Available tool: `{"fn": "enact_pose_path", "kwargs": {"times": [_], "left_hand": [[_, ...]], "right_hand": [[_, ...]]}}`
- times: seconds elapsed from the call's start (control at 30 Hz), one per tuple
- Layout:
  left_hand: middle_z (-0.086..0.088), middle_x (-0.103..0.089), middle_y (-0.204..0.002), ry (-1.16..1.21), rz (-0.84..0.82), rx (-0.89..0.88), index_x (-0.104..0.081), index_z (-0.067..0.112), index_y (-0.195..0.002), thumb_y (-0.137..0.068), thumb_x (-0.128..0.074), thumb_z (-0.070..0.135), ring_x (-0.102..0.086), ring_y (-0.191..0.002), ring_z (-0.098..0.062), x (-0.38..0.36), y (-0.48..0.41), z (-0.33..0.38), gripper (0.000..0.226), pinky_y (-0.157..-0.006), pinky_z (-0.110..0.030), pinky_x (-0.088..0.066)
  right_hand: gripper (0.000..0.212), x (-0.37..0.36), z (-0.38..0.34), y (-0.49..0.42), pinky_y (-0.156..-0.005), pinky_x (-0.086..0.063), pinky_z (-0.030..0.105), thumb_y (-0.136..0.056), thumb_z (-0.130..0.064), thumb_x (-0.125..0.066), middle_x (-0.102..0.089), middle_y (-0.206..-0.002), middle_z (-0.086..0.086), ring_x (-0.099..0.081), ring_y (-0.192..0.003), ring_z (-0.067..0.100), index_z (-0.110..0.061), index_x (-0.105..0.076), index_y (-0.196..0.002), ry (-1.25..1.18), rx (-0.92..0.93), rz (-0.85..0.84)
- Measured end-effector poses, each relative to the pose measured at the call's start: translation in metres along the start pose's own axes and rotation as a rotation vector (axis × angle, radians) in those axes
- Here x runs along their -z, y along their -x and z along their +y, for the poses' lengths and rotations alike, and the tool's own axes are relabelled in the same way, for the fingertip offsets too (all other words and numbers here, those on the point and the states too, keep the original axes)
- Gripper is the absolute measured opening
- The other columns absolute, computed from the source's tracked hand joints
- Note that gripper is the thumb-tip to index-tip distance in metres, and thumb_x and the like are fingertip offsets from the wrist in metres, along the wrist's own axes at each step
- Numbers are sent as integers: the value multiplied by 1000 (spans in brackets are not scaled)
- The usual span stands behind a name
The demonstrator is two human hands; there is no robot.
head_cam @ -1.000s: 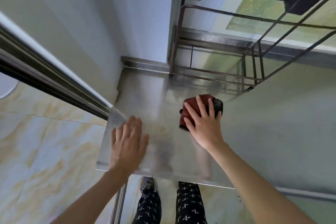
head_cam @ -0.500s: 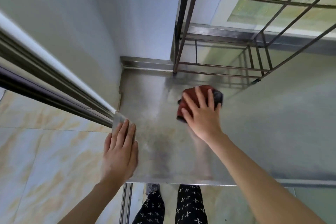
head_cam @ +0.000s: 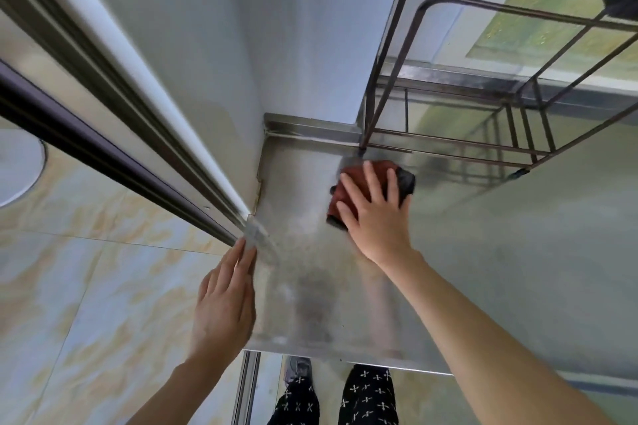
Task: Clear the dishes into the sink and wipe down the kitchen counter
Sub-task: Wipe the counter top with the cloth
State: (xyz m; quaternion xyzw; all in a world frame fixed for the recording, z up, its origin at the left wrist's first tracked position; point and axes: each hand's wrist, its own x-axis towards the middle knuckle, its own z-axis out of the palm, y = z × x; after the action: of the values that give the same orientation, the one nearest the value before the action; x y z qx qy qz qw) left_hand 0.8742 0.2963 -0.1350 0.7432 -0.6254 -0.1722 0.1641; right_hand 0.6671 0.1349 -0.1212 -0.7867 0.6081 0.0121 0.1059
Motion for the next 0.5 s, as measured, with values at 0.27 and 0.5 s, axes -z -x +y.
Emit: {"fn": "enact_pose_path", "kwargs": {"times": [0.27, 0.5], "left_hand": [[4, -34, -148, 23, 59, 18, -37, 22, -140, -94, -25, 28, -49, -114, -19, -3, 3, 0, 48, -92, -33, -42], [-1, -34, -148, -21, 8, 15, -36, 19, -141, -93, -27, 25, -40, -125, -19, -6, 3, -4, 49, -101, -37, -33]], "right_hand": [[50, -16, -64, 10, -102, -16, 71, -92, -49, -28, -23, -155, 3, -14, -141, 42, -37, -40, -138, -56, 102, 36], [40, 10, -50, -4, -110, -21, 55, -94, -29, -45, -28, -153, 5, -21, -141, 33, -22, -49, -134, -393, 138, 177]]}}
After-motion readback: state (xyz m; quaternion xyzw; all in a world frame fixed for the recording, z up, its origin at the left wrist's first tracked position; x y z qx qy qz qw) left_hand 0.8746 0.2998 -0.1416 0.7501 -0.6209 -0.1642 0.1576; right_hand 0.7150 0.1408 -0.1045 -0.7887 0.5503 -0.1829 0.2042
